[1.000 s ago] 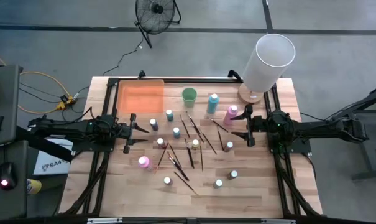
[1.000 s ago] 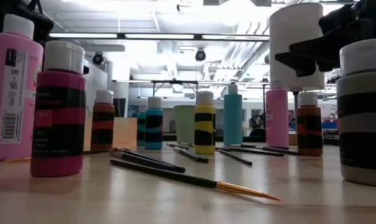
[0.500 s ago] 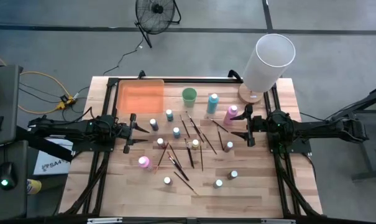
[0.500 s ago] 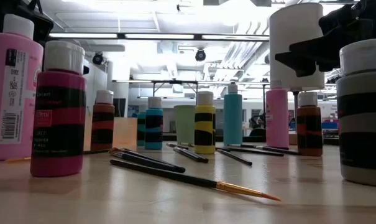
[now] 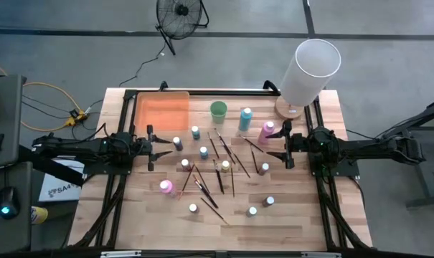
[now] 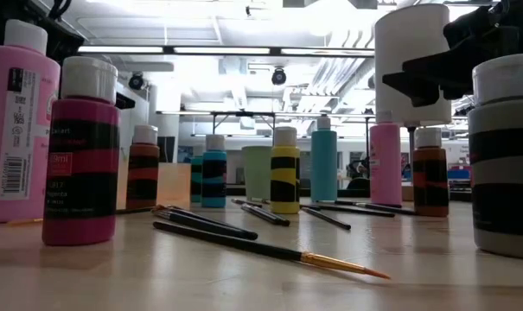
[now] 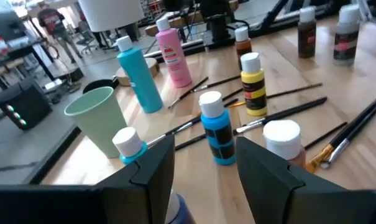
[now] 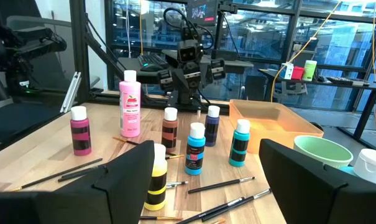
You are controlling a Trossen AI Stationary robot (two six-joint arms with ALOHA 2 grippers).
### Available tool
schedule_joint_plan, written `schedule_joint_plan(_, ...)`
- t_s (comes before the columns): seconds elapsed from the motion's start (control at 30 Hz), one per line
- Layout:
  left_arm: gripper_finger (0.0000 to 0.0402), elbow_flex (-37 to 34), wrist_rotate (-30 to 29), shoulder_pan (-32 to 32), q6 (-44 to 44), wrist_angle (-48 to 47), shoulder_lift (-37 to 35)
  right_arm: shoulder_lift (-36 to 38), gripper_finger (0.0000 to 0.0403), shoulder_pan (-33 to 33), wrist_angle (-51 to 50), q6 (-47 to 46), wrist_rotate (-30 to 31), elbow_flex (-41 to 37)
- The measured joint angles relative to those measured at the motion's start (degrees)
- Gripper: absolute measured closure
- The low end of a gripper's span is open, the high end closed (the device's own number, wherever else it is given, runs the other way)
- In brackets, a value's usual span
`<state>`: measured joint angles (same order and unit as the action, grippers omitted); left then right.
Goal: Pick & Place Paint Supplies
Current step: Put the dark blue paint bottle into the orange bin
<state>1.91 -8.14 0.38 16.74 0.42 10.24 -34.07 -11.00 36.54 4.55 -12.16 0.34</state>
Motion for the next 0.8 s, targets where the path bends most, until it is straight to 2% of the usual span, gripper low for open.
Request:
schedule_joint_plan(0.27,0.0235,0.0,-0.33,-0.01,1.04,0.05,0.02,0.0,0.0117,0.0,0.0,0.0,0.0,0.0)
schedule_joint_plan(0.47,0.0235,0.0,1.77,-0.02,0.24,1.78,0.04,0.0,0.0117,0.01,0.0,-0.01,0.0,0.0)
schedule_joint_plan(0.67,0.0235,0.0,1.66,-0.02,-16.58,12.5,0.0,0.0,0.0117,0.0,0.02,0.0,0.0,0.0)
schedule_joint_plan(0.73,0.0235,0.0,1.99,-0.02,-22.61,13.72,-0.02,-0.02,0.0117,0.01,0.0,0.0,0.01,0.0)
schedule_joint_plan(0.8,0.0235,0.0,2.05,-0.02,-24.5,13.48,0.0,-0.01,0.0117,0.02,0.01,0.0,0.0,0.0)
